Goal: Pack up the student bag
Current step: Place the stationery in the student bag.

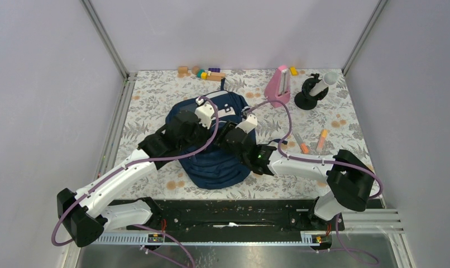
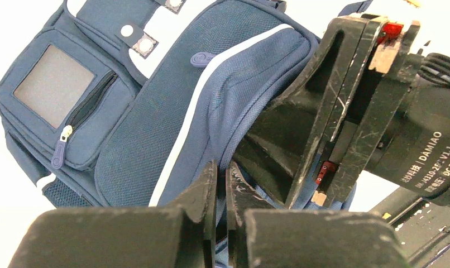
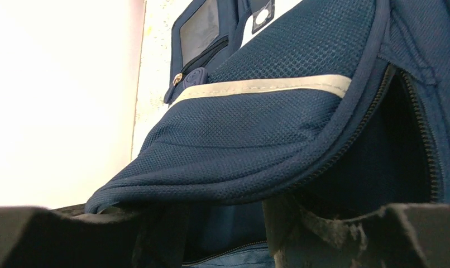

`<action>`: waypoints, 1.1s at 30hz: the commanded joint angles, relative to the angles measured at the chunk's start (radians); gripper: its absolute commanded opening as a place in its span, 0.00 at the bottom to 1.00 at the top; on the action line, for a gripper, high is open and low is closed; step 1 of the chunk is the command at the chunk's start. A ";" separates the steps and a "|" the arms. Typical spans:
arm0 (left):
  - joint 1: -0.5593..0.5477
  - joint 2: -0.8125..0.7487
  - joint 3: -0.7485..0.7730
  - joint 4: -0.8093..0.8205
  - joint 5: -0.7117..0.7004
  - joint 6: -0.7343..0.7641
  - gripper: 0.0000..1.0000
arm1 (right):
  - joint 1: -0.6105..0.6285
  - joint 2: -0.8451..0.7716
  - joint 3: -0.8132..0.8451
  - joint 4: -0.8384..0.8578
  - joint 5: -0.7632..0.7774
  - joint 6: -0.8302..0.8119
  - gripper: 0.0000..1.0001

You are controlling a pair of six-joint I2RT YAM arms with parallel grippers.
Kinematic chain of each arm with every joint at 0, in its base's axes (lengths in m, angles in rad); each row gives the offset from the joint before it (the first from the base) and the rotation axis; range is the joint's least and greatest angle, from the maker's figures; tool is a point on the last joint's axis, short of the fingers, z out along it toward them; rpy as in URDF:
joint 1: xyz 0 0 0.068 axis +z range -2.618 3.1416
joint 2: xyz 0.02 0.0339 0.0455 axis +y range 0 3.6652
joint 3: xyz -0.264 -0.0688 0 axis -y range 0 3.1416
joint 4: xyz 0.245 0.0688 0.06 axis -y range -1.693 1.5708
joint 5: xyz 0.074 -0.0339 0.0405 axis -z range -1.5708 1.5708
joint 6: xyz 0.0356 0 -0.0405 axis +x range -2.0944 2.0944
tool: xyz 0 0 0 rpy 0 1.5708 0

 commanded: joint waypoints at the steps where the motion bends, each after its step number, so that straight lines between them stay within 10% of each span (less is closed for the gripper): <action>1: -0.008 -0.023 0.024 0.069 0.044 -0.020 0.00 | 0.007 -0.047 0.018 0.073 0.138 -0.109 0.54; 14: -0.007 -0.009 0.029 0.058 0.010 -0.025 0.00 | 0.052 -0.220 -0.120 0.040 0.124 -0.338 0.53; 23: 0.004 -0.021 0.030 0.056 0.004 -0.028 0.00 | 0.044 -0.625 -0.416 -0.057 0.230 -0.494 0.68; 33: 0.005 -0.021 0.032 0.049 0.004 -0.029 0.00 | -0.337 -0.781 -0.415 -0.434 0.056 -0.624 0.85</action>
